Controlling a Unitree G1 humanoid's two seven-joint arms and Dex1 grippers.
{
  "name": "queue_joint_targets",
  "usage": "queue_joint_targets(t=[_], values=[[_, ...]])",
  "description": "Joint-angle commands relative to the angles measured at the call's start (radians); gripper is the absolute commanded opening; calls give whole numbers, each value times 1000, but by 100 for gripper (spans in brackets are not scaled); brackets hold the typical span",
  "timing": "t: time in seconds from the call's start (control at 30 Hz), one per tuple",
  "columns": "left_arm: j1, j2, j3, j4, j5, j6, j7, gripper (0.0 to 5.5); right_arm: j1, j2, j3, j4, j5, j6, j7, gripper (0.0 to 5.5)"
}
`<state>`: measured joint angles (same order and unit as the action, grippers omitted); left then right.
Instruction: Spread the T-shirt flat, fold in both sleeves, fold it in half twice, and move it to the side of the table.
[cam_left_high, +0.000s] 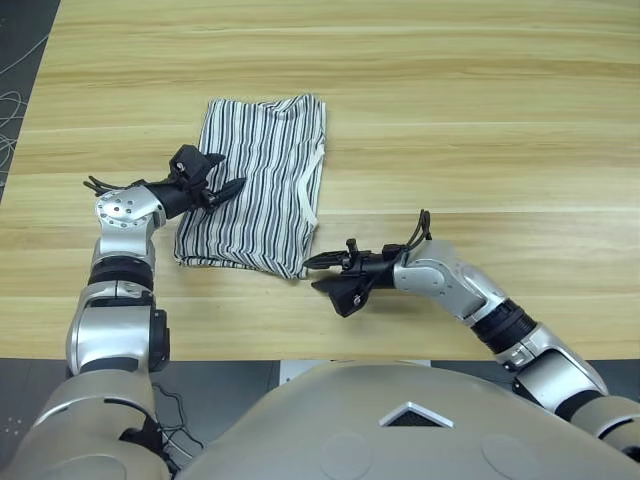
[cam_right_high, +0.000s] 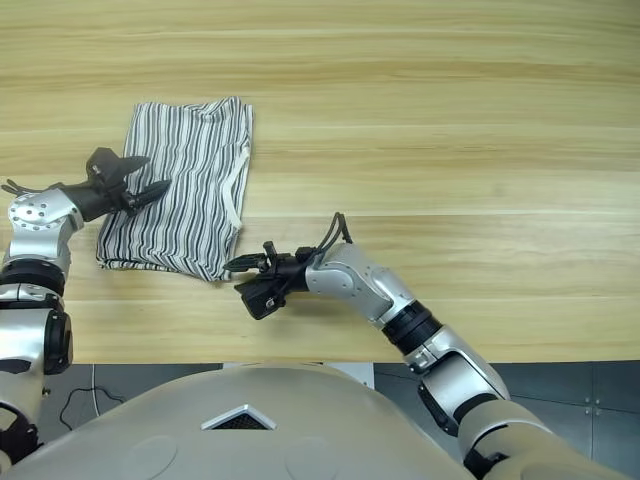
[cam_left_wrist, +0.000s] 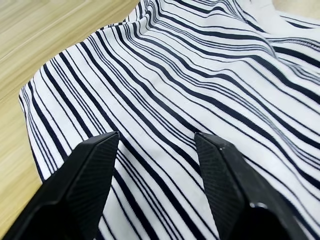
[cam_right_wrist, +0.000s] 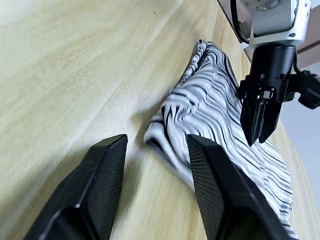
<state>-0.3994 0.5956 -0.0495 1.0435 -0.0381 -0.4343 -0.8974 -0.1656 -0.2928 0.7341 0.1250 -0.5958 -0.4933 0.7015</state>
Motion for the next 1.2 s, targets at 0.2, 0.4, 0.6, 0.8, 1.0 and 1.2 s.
queue_joint_targets(t=[0.2, 0.4, 0.6, 0.8, 1.0, 1.2], values=[[19, -29, -20, -7, 22, 7, -34, 281, -27, 35, 66, 91, -97, 79, -69, 310], [29, -29, -14, -21, 14, 2, -56, 281, -93, 61, 81, 190, -126, 94, -133, 418], [32, -30, -11, -39, 5, 8, -75, 281, -134, 74, 97, 269, -124, 83, -181, 496], [36, -32, -10, -52, 0, 12, -82, 281, -149, 91, 105, 327, -90, 66, -216, 546], [35, -30, -10, -53, 3, 15, -78, 281, -141, 100, 119, 328, -35, 52, -183, 437], [27, -30, -11, -46, 5, 14, -76, 281, -129, 105, 115, 332, 9, 57, -162, 310]])
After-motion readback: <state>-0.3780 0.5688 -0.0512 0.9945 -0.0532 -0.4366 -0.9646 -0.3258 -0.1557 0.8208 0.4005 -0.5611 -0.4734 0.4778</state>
